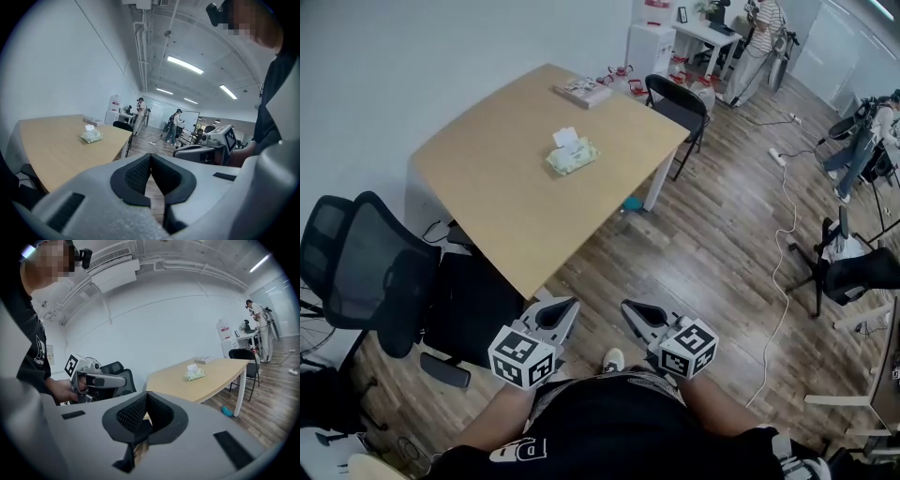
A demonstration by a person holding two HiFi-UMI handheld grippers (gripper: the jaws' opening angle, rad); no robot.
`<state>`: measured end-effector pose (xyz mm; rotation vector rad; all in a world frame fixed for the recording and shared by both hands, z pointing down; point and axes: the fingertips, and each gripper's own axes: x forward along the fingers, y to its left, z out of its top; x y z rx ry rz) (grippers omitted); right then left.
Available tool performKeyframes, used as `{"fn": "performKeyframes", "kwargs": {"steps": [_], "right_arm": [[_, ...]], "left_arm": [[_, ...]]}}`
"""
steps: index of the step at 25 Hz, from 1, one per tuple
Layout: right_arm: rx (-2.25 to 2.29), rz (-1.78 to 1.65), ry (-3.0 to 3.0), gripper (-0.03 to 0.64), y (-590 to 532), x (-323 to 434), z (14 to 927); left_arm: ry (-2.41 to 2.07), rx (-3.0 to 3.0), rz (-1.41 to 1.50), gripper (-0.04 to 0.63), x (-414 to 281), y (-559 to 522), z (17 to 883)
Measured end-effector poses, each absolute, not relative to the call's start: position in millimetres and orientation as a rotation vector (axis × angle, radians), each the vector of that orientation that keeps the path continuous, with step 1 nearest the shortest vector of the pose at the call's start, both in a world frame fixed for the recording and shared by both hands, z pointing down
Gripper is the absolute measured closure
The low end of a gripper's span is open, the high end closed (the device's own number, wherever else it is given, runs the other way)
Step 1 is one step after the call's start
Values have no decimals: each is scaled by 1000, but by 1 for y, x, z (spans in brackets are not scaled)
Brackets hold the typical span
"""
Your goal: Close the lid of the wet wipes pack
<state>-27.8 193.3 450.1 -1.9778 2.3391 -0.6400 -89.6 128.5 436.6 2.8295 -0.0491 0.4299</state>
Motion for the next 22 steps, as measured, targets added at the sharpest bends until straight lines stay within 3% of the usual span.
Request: {"fn": "performKeyframes", "kwargs": {"steps": [22], "right_arm": [[-1932, -680, 2354, 611, 185, 51, 459]], "left_arm": [[-42, 2797, 525, 578, -3, 119, 450]]}}
